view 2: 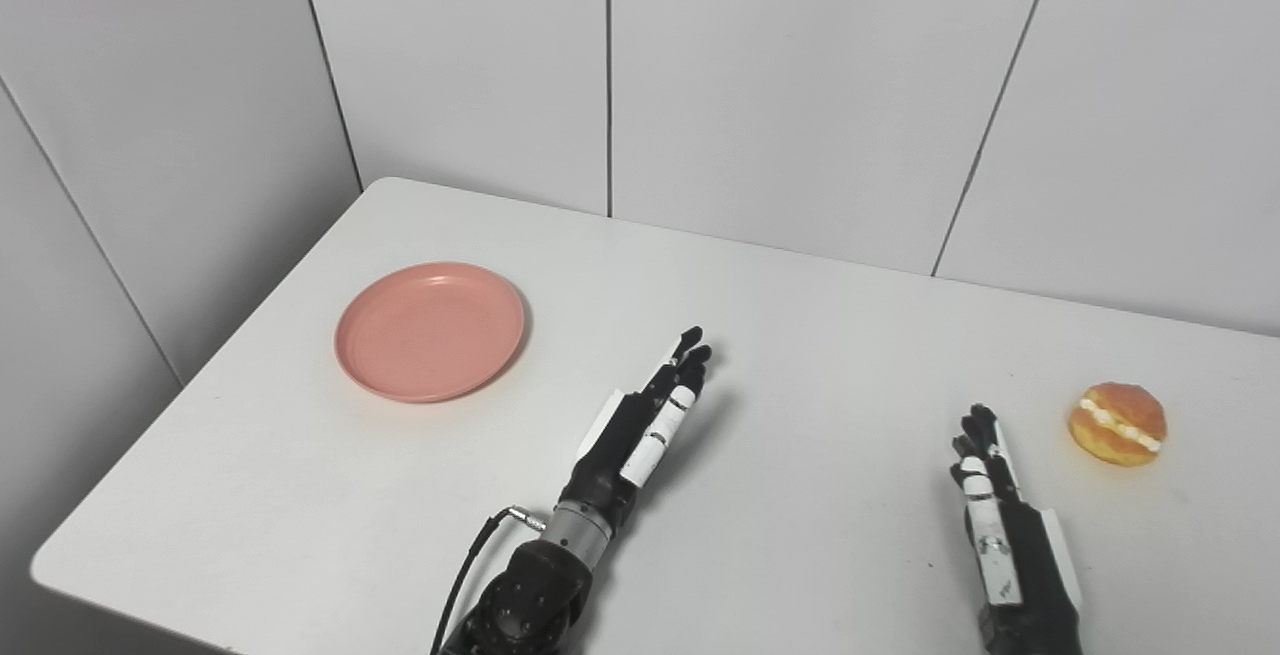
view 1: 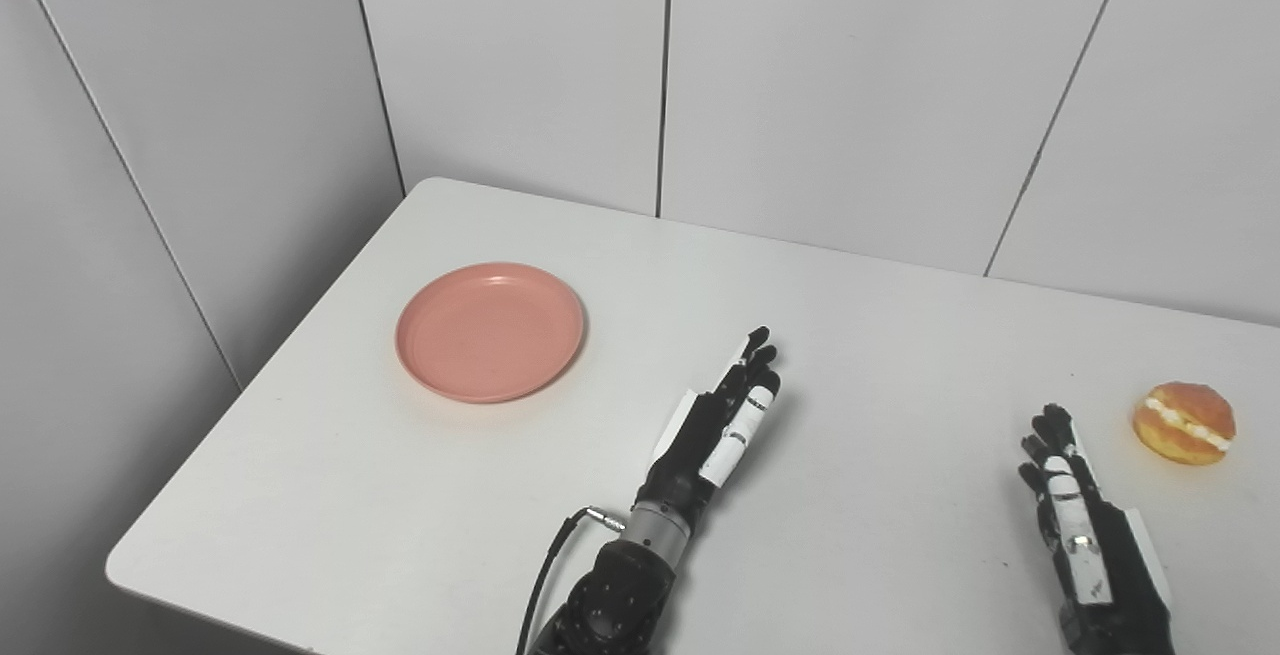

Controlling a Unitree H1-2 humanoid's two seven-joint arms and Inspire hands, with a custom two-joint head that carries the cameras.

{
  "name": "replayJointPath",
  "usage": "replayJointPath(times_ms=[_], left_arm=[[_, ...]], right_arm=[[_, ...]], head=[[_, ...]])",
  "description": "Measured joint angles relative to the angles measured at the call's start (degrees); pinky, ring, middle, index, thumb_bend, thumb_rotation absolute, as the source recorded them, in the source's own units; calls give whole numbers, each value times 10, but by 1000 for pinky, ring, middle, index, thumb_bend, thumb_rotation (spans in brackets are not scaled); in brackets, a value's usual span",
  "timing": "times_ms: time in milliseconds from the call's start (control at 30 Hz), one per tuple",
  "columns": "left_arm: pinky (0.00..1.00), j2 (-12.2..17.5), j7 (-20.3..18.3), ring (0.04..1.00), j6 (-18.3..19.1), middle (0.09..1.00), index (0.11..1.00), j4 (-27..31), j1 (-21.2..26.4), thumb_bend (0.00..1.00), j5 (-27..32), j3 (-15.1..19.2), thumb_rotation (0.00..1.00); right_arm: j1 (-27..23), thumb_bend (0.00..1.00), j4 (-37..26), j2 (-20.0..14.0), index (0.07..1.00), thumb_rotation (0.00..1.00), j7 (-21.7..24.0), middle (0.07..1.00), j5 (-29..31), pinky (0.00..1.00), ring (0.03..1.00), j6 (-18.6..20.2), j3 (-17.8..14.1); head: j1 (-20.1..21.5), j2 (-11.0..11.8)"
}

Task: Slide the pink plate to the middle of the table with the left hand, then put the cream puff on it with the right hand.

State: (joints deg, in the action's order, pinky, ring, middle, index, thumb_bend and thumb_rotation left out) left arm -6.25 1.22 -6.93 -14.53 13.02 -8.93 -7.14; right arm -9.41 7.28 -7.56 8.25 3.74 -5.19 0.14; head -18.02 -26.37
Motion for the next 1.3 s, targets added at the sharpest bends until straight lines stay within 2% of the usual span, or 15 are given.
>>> replayJointPath(times_ms=[200, 433, 633, 733, 900, 1067, 1300], left_arm=[[939, 2, -5, 955, 4, 962, 960, 9, -3, 447, 11, 2, 1000], [956, 17, -36, 964, 40, 966, 957, 59, -30, 477, 34, -7, 1000], [959, 32, -58, 962, 71, 969, 956, 111, -53, 448, 44, -12, 1000], [950, 36, -66, 956, 95, 965, 949, 144, -60, 494, 55, -8, 1000], [977, 50, -74, 967, 128, 972, 959, 200, -60, 506, 74, 1, 1000], [1000, 64, -85, 978, 139, 975, 966, 241, -50, 507, 89, 17, 1000], [978, 83, -90, 943, 171, 953, 942, 287, -11, 479, 128, 56, 1000]], right_arm=[[0, 259, -1, 4, 1000, 1000, -5, 995, -15, 1000, 993, -1, 2], [1, 222, -8, 11, 1000, 1000, -13, 989, -32, 1000, 982, -2, 6], [1, 202, -9, 12, 1000, 1000, -15, 988, -36, 1000, 982, -2, 8], [1, 211, -10, 12, 1000, 1000, -15, 985, -39, 1000, 979, -2, 8], [1, 217, -11, 12, 1000, 1000, -16, 987, -43, 1000, 980, -2, 7], [1, 223, -14, 12, 1000, 1000, -16, 987, -43, 1000, 982, -2, 7], [1, 255, -14, 13, 995, 1000, -17, 979, -44, 1000, 972, -2, 7]], head=[[3, 6], [8, 8], [9, 7], [10, 10], [11, 9], [7, 3], [6, 1]])
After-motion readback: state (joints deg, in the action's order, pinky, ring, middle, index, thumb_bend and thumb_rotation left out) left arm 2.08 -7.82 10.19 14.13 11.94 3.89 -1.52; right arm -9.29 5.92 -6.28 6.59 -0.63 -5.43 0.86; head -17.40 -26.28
